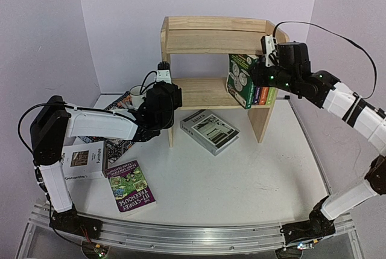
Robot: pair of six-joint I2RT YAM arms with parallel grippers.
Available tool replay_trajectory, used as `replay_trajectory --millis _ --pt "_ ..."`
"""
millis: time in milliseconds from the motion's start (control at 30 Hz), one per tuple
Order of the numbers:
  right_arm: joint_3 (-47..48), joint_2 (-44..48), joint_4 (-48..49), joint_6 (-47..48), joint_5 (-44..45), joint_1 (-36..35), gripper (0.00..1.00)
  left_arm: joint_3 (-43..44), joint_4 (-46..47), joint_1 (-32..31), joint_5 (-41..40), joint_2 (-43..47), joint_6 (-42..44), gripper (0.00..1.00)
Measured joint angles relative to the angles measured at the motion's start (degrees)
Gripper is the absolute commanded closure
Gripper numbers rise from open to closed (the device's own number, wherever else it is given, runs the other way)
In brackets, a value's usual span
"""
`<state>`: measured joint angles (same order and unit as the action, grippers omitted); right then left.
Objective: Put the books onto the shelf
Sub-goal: Adjust the book on the shelf.
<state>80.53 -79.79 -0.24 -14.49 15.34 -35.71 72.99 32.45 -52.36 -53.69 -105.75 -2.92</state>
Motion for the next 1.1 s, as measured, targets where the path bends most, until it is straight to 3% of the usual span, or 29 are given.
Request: replay_trajectory --millis 433,1100 --pt "1.27 -3.46 2.2 -1.57 19.17 -7.11 0.82 0.0 0.0 0.0 0.02 0.0 0.0 0.87" --pt "0.51 -7.72 11.29 -5.02 30.72 -8.02 0.86 0.0 -0.02 0.0 0.04 0.0 -0.07 0.87"
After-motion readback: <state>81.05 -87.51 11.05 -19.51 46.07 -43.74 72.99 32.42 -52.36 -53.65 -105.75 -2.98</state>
